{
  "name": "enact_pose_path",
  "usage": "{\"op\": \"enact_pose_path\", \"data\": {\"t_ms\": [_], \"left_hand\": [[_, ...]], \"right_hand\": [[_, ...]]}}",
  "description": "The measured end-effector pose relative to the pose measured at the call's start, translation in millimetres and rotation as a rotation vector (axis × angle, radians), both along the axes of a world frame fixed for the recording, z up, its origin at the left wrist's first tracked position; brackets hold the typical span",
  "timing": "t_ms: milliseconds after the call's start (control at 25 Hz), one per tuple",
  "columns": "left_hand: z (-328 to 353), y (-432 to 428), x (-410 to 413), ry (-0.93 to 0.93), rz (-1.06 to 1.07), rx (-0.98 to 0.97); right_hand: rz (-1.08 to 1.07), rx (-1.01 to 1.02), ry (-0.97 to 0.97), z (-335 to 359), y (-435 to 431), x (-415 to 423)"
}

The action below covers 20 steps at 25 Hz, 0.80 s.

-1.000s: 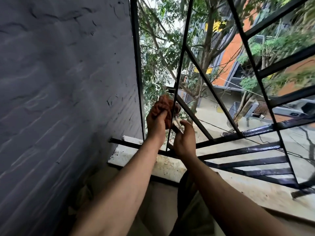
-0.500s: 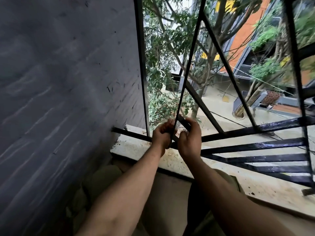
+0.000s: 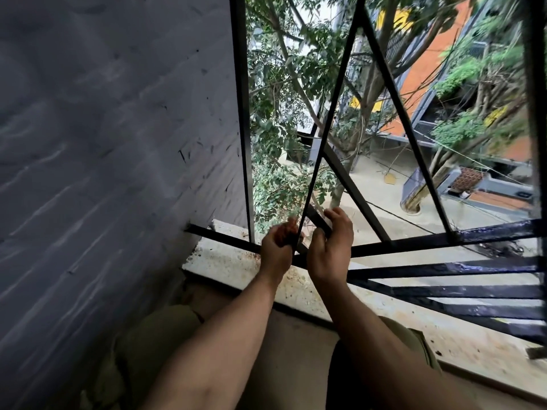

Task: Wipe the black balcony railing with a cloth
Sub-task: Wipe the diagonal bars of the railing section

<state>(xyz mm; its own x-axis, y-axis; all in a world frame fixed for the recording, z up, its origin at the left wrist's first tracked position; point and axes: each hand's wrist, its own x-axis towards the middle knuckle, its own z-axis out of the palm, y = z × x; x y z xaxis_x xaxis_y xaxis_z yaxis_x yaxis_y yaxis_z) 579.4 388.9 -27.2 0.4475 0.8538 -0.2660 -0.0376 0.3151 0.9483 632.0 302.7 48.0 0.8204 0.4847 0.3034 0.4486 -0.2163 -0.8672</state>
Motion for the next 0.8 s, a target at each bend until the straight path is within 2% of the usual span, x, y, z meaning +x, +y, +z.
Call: {"op": "enact_pose_path", "data": {"t_ms": [160, 280, 400, 480, 560, 600, 800], "left_hand": [[-32.0, -2.2, -1.6, 0.335, -0.039, 0.440], [-50.6, 15.6, -5.2, 0.487, -0.243, 0.764], [-61.6, 49.8, -24.7, 0.864, -0.560, 1.428], [-48.7, 58.8, -24.7, 1.210, -0.699, 1.634], [-29.3, 44.6, -20.3, 1.400, -0.684, 1.591], [-25.4, 33.1, -15.1, 1.322, -0.616, 1.446], [-31.0, 1.1, -14.4, 0.441, -0.160, 0.428]], "right_hand": [[0.054, 0.074, -0.052, -1.5, 8.2, -3.9], [0.075, 0.091, -0.090, -5.8, 17.2, -4.4], [0.074, 0.058, -0.184, -14.9, 15.5, -2.4], [0.064, 0.049, -0.193, -21.6, 9.3, 4.1], [0.020, 0.038, -0.169, -26.0, 0.5, 6.6], [-0.012, 0.034, -0.158, -24.6, -6.3, 9.1], [-0.178, 0.057, -0.026, -16.8, -27.3, 20.5]]}}
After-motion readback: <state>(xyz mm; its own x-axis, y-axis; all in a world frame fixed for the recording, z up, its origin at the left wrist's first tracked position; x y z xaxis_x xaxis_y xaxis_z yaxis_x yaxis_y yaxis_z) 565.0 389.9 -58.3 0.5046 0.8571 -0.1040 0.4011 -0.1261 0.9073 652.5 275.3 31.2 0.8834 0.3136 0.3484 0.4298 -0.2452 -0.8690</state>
